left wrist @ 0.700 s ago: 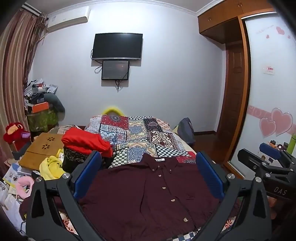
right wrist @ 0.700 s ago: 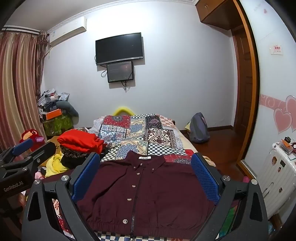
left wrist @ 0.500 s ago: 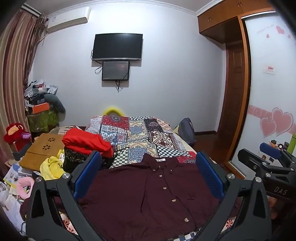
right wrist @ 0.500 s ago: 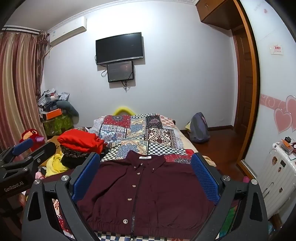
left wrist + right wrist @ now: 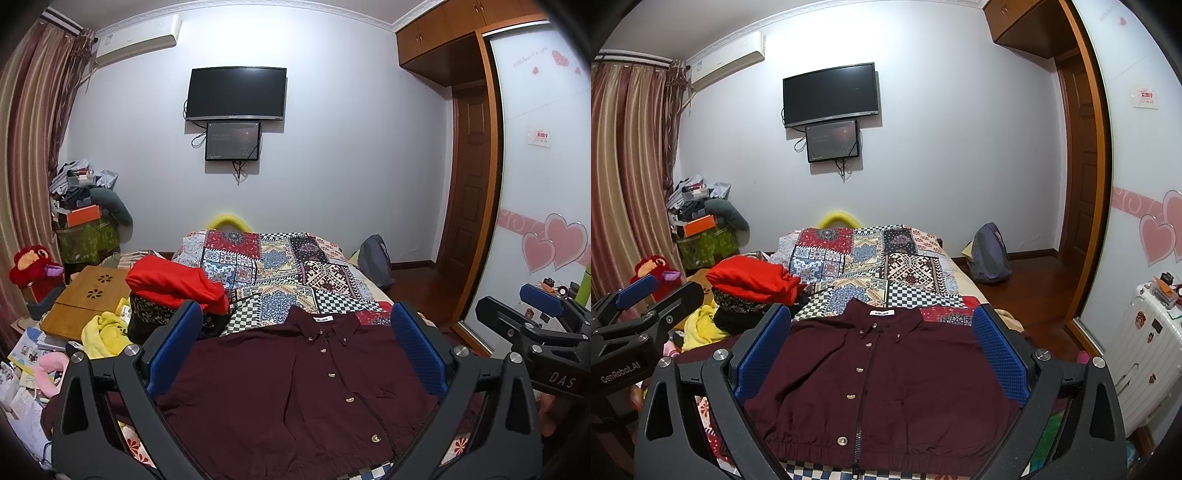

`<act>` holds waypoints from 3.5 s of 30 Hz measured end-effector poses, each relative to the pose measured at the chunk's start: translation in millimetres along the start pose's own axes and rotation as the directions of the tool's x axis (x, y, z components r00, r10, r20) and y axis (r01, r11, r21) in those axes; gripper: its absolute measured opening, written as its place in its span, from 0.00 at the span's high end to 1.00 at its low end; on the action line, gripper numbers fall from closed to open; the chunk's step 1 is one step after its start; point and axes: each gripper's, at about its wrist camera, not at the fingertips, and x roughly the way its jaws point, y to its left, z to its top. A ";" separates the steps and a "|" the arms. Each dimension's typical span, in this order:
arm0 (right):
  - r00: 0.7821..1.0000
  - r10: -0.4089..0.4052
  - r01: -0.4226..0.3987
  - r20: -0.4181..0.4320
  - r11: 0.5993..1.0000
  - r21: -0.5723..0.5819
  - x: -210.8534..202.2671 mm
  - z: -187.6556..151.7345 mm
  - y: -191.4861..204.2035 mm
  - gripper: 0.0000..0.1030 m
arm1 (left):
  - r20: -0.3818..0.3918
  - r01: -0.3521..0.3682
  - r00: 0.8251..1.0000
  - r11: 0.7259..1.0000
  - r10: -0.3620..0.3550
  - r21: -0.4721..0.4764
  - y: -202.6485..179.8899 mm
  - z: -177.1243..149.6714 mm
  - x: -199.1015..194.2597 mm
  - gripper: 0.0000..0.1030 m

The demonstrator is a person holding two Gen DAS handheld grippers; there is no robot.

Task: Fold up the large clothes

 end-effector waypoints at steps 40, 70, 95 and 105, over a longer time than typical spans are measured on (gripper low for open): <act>1.000 -0.003 0.003 -0.004 1.000 -0.005 1.3 0.6 -0.9 0.05 | -0.003 0.000 1.000 1.000 0.000 -0.011 4.4 -3.6 0.5 0.00; 0.981 0.005 -0.002 -0.196 1.000 0.012 79.1 -9.5 -11.8 0.05 | -0.254 -0.225 0.952 0.953 0.170 -0.205 131.3 -32.1 91.2 0.01; 0.881 -0.020 0.006 -0.472 1.000 -0.031 190.7 -50.8 4.2 0.05 | -0.598 -0.565 0.801 0.337 0.008 -0.753 409.7 -246.9 86.2 0.07; 0.821 0.005 -0.030 -0.571 0.999 -0.035 221.8 -71.7 15.0 0.05 | -0.642 -0.636 0.759 0.343 0.111 -0.692 424.5 -251.3 92.4 0.30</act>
